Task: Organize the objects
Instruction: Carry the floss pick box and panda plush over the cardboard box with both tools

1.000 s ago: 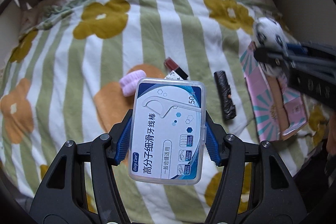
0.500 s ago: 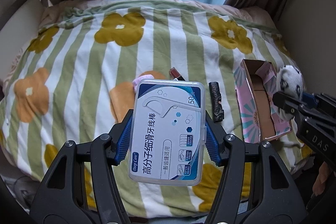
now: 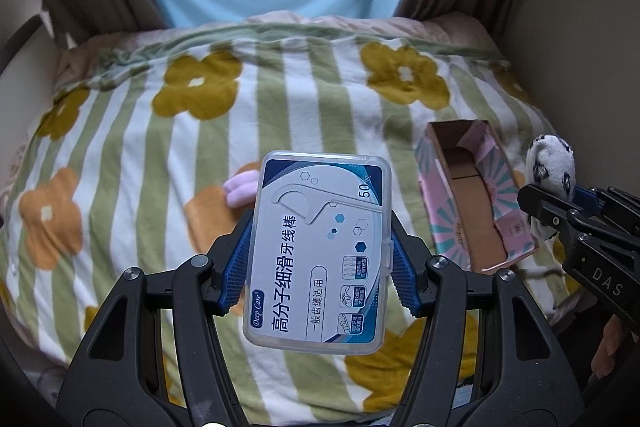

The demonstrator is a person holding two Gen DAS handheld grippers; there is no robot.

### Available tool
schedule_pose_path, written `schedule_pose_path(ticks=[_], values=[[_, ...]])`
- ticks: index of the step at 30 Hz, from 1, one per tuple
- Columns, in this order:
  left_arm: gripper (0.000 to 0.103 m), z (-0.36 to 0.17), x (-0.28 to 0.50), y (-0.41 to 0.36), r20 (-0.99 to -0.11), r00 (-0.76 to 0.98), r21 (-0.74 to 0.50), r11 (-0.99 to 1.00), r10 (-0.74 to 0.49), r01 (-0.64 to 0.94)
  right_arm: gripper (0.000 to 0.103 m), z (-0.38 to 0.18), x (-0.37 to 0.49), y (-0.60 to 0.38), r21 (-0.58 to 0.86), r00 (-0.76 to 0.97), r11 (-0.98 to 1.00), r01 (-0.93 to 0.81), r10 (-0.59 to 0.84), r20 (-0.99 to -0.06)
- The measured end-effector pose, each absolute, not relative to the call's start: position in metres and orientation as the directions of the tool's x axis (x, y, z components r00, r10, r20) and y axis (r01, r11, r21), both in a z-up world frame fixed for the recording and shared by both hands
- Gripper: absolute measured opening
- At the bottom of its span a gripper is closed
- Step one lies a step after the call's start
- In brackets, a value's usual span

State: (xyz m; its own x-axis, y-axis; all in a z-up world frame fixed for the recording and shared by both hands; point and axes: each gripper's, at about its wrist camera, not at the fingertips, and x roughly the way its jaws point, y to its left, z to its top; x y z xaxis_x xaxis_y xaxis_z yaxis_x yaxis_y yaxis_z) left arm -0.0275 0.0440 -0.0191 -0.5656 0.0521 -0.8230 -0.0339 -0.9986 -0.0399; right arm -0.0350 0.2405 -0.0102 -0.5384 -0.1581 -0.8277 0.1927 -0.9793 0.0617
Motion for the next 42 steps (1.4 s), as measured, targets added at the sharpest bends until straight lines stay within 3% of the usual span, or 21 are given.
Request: schedule_pose_path(ticks=[14, 22, 34, 42], values=[[0.057, -0.018, -0.086, 0.174, -0.831, -0.505, -0.056, -0.938, 0.234, -0.342, 0.031, -0.009, -0.040, 0.348, 0.079, -0.539, -0.994, -0.080, -0.023, -0.842], [0.057, -0.041, -0.125, 0.250, -0.856, -0.420, -0.071, -0.873, 0.301, -0.482, 0.031, -0.041, -0.057, 0.396, 0.073, -0.483, -0.980, -0.185, 0.026, -0.875], [0.057, -0.132, -0.203, 0.344, -0.910, -0.291, -0.066, -0.796, 0.295, -0.601, 0.031, -0.143, -0.098, 0.429, 0.077, -0.352, -0.977, -0.198, -0.002, -0.936], [0.057, -0.215, -0.245, 0.383, -0.943, -0.206, -0.060, -0.741, 0.263, -0.668, 0.031, -0.209, -0.130, 0.417, 0.088, -0.309, -0.994, -0.070, -0.062, -0.949]])
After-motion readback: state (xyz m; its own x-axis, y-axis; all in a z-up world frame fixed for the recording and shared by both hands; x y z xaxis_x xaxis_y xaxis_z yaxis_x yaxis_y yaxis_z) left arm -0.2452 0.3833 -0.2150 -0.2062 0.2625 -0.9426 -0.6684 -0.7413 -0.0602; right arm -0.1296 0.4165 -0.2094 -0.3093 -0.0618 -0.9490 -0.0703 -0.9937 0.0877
